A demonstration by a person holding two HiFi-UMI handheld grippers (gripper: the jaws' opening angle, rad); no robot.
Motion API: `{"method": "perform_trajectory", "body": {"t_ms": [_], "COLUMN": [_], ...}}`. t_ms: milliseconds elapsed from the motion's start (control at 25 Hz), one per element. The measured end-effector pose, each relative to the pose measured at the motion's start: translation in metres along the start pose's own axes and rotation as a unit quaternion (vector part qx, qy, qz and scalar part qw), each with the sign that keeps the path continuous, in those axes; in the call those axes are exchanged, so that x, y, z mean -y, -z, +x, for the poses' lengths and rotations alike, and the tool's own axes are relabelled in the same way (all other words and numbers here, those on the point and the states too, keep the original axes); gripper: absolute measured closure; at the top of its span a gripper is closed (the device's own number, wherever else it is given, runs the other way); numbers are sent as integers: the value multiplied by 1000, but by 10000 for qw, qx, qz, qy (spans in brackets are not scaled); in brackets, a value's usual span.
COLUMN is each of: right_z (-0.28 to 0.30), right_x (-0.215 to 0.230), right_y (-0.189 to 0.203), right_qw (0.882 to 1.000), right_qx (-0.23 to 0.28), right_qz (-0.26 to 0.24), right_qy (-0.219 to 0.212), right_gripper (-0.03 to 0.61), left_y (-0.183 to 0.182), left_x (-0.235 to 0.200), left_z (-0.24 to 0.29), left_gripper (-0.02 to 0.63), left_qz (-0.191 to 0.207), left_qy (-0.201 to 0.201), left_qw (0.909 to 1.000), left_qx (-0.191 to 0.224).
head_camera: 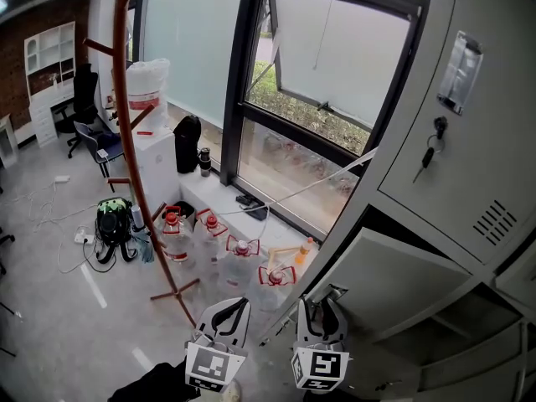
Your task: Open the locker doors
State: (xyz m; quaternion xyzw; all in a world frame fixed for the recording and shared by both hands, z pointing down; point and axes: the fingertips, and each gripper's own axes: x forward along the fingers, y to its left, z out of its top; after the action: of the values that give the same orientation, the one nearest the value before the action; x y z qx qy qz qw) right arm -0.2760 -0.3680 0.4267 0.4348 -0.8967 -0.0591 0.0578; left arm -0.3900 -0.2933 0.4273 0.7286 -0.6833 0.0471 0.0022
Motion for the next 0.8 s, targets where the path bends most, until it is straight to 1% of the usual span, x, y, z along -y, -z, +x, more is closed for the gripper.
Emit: {"method": "perform_trajectory", "body": {"t_ms": [600, 800], "right_z": [-66, -93], "right_x": [-21, -23], "right_y": [2, 4], "right_qw": [10000, 9998], "right_qx": [-32, -32], "right_qz": [-2, -34], "right_qy": [65, 189], "right_gripper": [408, 434], "left_y": [-2, -3], "left_x": [31, 47], "left_z": [-57, -75], "left_gripper": [591, 591], "left_qz": [67, 104], "left_qy": [138, 252], "left_qw": [9998, 9995], "left_qx": [90, 131]}}
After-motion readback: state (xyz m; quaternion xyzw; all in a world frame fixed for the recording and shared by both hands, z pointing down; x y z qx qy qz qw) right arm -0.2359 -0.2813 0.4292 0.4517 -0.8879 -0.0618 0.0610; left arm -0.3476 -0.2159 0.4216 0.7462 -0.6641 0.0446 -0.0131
